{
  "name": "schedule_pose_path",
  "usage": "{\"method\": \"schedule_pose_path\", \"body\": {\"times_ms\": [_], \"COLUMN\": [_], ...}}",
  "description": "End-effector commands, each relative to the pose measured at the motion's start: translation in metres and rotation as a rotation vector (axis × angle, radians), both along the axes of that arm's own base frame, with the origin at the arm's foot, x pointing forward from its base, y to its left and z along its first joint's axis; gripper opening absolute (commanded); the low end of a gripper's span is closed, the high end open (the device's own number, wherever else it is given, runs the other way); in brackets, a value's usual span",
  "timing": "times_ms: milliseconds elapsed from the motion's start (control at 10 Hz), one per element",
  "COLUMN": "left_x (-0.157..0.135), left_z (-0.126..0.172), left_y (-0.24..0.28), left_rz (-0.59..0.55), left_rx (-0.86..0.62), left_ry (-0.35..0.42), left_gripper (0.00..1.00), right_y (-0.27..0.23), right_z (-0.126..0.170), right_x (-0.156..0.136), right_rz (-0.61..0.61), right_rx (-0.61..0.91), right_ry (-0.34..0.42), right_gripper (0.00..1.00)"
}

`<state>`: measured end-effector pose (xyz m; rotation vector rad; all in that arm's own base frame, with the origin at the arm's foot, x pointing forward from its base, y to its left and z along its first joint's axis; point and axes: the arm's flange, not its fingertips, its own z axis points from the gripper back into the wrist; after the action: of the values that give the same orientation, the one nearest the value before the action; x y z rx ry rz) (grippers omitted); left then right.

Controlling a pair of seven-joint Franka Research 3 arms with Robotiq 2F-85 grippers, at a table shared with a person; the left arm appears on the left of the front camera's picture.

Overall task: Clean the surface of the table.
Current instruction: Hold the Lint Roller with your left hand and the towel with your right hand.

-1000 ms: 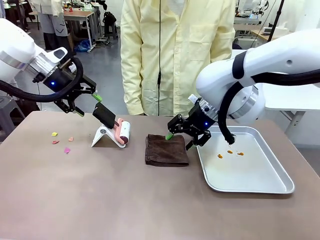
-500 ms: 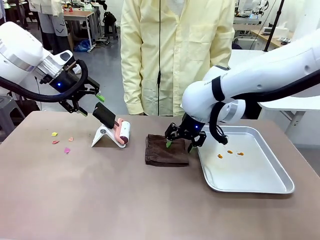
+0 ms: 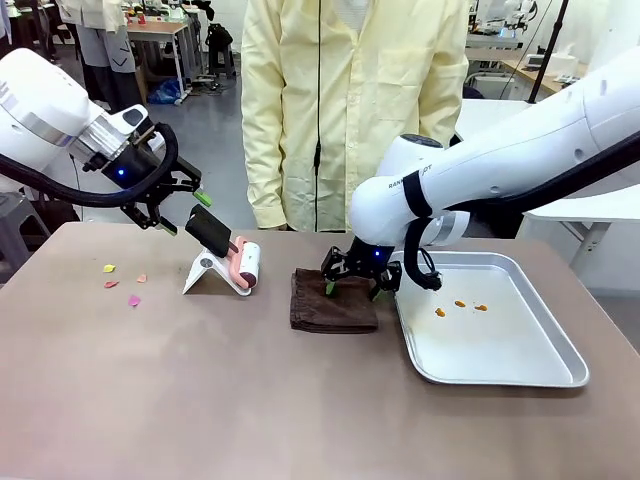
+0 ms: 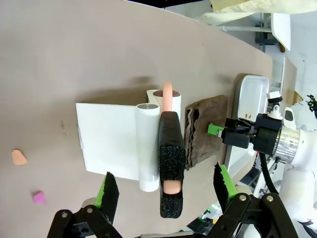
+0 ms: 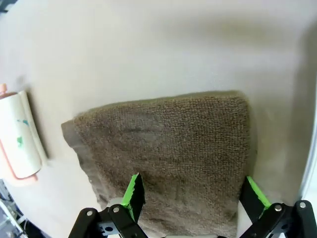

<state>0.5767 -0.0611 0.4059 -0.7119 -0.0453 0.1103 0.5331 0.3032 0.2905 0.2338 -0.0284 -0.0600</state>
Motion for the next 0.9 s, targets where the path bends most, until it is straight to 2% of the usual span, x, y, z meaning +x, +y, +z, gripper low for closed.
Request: {"method": "schedule_pose_path", "body": {"times_ms": [0,200,300,400,500,600,700,800], "left_x": [-0.0002,-0.0013,-0.0016,-0.0016,-0.0018,-0.0017,-0.0017,-0.0024], "left_z": [0.0032,0.0026,0.0025,0.0025,0.0028,0.0033,0.0035,0.0034], "left_y": [-0.0014,-0.0001,0.0,-0.0004,-0.0004,-0.0003,0.0004,0.001], "left_rz": [-0.004,-0.012,-0.011,-0.014,-0.016,-0.014,-0.013,-0.013], "left_rx": [-0.029,-0.03,-0.031,-0.026,-0.025,-0.028,-0.035,-0.039], "left_ry": [-0.012,-0.014,-0.021,-0.017,-0.017,-0.023,-0.029,-0.034], "left_gripper": [1.0,1.0,0.62,0.4,0.02,0.0,0.0,0.0], "right_y": [0.0088,0.0083,0.0074,0.0067,0.0067,0.0062,0.0066,0.0062], "right_z": [-0.002,-0.0014,0.0007,0.0028,0.0033,0.0047,0.0047,0.0053], "right_x": [0.0018,0.0009,0.0006,0.0001,0.0,0.0,0.0,0.0001], "right_rz": [-0.029,-0.034,-0.038,-0.038,-0.04,-0.043,-0.04,-0.046], "right_rx": [-0.001,0.022,0.031,0.043,0.046,0.057,0.069,0.07], "right_ry": [-0.033,-0.042,-0.046,-0.044,-0.046,-0.046,-0.04,-0.04], "right_gripper": [1.0,1.0,1.0,1.0,1.0,0.41,0.41,0.0]}}
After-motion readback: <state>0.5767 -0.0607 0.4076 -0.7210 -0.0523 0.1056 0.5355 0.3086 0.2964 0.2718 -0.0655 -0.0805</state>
